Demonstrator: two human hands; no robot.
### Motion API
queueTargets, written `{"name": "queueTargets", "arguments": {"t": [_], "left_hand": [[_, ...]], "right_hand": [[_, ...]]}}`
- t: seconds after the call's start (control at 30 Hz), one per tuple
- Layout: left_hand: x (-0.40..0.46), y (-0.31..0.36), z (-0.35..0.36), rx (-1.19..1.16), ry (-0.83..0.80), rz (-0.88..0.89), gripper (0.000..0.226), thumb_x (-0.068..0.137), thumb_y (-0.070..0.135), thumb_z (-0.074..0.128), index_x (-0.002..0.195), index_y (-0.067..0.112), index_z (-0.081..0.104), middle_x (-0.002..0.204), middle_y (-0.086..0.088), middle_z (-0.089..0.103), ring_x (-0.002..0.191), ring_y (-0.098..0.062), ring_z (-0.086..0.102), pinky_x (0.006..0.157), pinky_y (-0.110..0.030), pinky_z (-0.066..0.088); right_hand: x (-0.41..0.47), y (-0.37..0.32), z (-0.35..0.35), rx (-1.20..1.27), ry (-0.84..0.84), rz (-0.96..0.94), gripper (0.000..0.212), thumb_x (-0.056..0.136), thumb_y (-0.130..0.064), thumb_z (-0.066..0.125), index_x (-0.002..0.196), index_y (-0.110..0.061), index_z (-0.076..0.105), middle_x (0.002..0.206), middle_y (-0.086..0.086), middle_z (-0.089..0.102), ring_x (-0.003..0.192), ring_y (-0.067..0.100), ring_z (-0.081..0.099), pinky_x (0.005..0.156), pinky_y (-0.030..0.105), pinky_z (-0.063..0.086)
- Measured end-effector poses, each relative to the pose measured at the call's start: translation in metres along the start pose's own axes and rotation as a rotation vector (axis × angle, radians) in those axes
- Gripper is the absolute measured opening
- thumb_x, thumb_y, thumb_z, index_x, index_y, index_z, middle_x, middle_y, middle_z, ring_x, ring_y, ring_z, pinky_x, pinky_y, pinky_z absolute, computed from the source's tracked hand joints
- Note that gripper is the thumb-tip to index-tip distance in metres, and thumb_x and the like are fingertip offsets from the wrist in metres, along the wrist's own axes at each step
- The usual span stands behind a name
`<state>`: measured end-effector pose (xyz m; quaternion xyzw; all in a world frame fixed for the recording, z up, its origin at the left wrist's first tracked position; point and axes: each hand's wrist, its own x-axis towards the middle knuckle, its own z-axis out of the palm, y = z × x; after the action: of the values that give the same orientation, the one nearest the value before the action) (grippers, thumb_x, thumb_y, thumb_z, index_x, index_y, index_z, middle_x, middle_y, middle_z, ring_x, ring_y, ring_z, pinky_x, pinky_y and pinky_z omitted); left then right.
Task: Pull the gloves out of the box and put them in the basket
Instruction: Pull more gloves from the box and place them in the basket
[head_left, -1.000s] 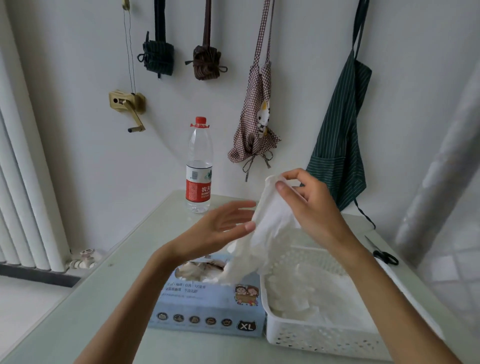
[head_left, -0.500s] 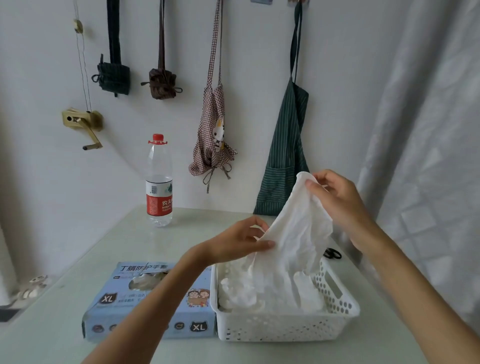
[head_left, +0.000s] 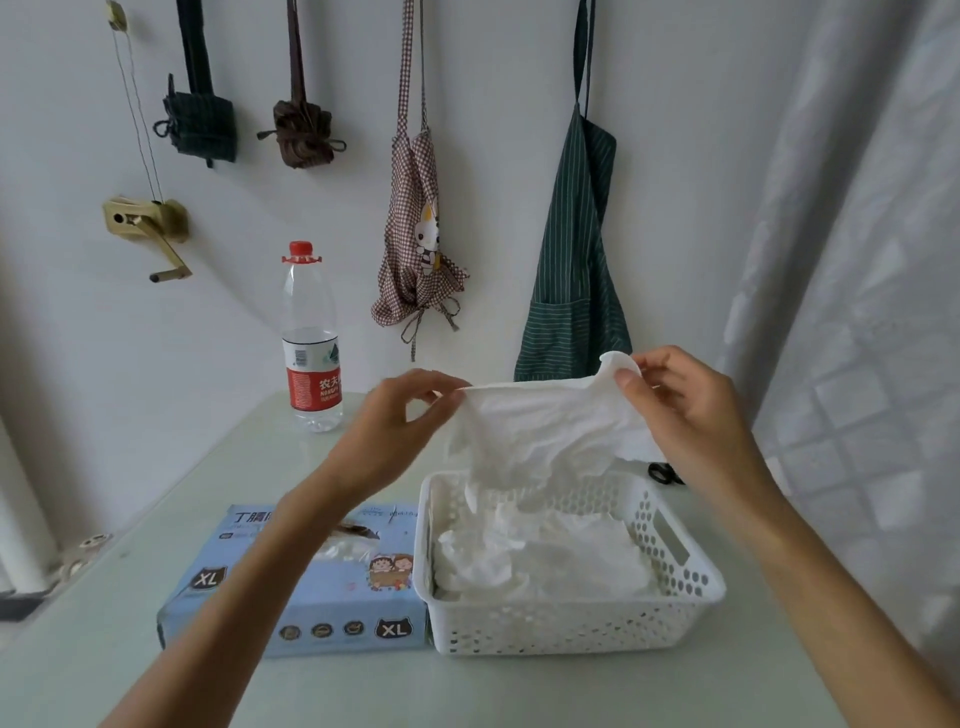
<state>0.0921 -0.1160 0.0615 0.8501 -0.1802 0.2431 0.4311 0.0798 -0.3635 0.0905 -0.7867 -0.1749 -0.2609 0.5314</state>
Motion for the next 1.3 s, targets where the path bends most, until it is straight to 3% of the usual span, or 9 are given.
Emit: {"name": "queueTargets", "arguments": {"t": [0.13, 0.23, 0.37, 0.47, 0.8, 0.97, 1.07, 1.17, 1.3], "left_hand": [[-0.012, 0.004, -0.01, 0.074, 0.082, 0.064, 0.01, 0.087, 0.017, 0.064, 0.092, 0.025, 0.062, 0.091, 0.017, 0.067, 0.089, 0.004, 0.062, 0.078, -0.008, 0.047], [-0.006, -0.008, 0.007, 0.167, -0.017, 0.042, 0.019, 0.086, 0.015, 0.066, 0.081, 0.029, 0.055, 0.086, 0.016, 0.066, 0.085, 0.006, 0.062, 0.076, -0.009, 0.048], [0.011, -0.041, 0.054, 0.407, -0.336, 0.013, 0.017, 0.091, 0.011, 0.058, 0.087, 0.025, 0.066, 0.093, 0.01, 0.07, 0.088, -0.005, 0.063, 0.085, -0.028, 0.052], [0.02, -0.059, 0.088, 0.549, -0.479, 0.061, 0.022, 0.094, 0.013, 0.051, 0.096, 0.025, 0.069, 0.106, 0.007, 0.069, 0.097, -0.013, 0.061, 0.085, -0.026, 0.046], [0.022, -0.068, 0.127, 0.802, -0.465, 0.446, 0.04, 0.089, -0.003, 0.05, 0.118, 0.022, 0.059, 0.129, 0.002, 0.057, 0.105, -0.02, 0.058, 0.089, -0.031, 0.04], [0.003, -0.052, 0.106, 0.635, -0.399, 0.165, 0.024, 0.095, 0.026, 0.049, 0.118, 0.029, 0.059, 0.126, 0.009, 0.057, 0.109, -0.013, 0.055, 0.09, -0.029, 0.045], [-0.006, -0.051, 0.092, 0.716, -0.68, 0.067, 0.05, 0.098, 0.05, 0.035, 0.143, 0.028, 0.035, 0.149, 0.007, 0.036, 0.133, -0.015, 0.039, 0.108, -0.036, 0.035], [-0.006, -0.059, 0.093, 0.84, -0.952, 0.033, 0.07, 0.096, 0.057, 0.018, 0.15, 0.023, -0.009, 0.159, 0.002, -0.008, 0.147, -0.014, 0.001, 0.119, -0.036, 0.008], [-0.012, -0.071, 0.098, 1.058, -1.079, 0.053, 0.077, 0.093, 0.064, 0.016, 0.148, 0.021, -0.017, 0.158, 0.002, -0.016, 0.146, -0.012, -0.007, 0.119, -0.036, -0.002]], "right_hand": [[-0.019, 0.009, 0.002, 0.166, -0.009, 0.107, 0.009, 0.091, -0.024, 0.06, 0.092, -0.017, 0.065, 0.082, 0.016, 0.069, 0.072, 0.026, 0.06, 0.07, 0.036, 0.047], [-0.027, 0.042, 0.004, 0.155, -0.051, 0.313, 0.006, 0.092, -0.02, 0.059, 0.095, -0.017, 0.064, 0.079, 0.017, 0.068, 0.071, 0.018, 0.058, 0.068, 0.028, 0.046], [-0.028, 0.094, 0.008, -0.109, -0.13, 0.477, 0.011, 0.093, -0.011, 0.057, 0.101, -0.014, 0.051, 0.076, -0.006, 0.063, 0.073, 0.01, 0.059, 0.061, 0.015, 0.045], [-0.024, 0.123, 0.009, -0.451, -0.23, 0.411, 0.008, 0.095, -0.014, 0.052, 0.098, -0.016, 0.045, 0.085, -0.003, 0.059, 0.085, 0.021, 0.06, 0.071, 0.032, 0.046], [-0.009, 0.151, 0.023, -1.123, -0.483, 0.097, 0.025, 0.093, -0.002, 0.042, 0.108, -0.019, 0.052, 0.104, 0.0, 0.062, 0.079, 0.021, 0.053, 0.06, 0.027, 0.033], [-0.009, 0.145, 0.015, -1.07, -0.456, 0.003, 0.02, 0.095, -0.015, 0.052, 0.111, -0.026, 0.058, 0.109, -0.008, 0.047, 0.089, 0.008, 0.051, 0.067, 0.02, 0.039], [-0.009, 0.141, 0.017, -0.804, -0.604, 0.058, 0.019, 0.096, -0.022, 0.052, 0.109, -0.03, 0.063, 0.106, -0.009, 0.051, 0.083, 0.001, 0.051, 0.08, 0.021, 0.044], [-0.007, 0.142, 0.034, -0.702, -1.029, 0.23, 0.038, 0.1, -0.038, 0.041, 0.138, -0.037, 0.043, 0.134, 0.001, 0.042, 0.129, 0.019, 0.037, 0.11, 0.037, 0.029], [-0.01, 0.152, 0.042, -0.796, -1.197, 0.295, 0.063, 0.093, -0.058, 0.041, 0.148, -0.046, 0.013, 0.151, 0.001, 0.016, 0.141, 0.025, 0.011, 0.116, 0.043, 0.014]]}}
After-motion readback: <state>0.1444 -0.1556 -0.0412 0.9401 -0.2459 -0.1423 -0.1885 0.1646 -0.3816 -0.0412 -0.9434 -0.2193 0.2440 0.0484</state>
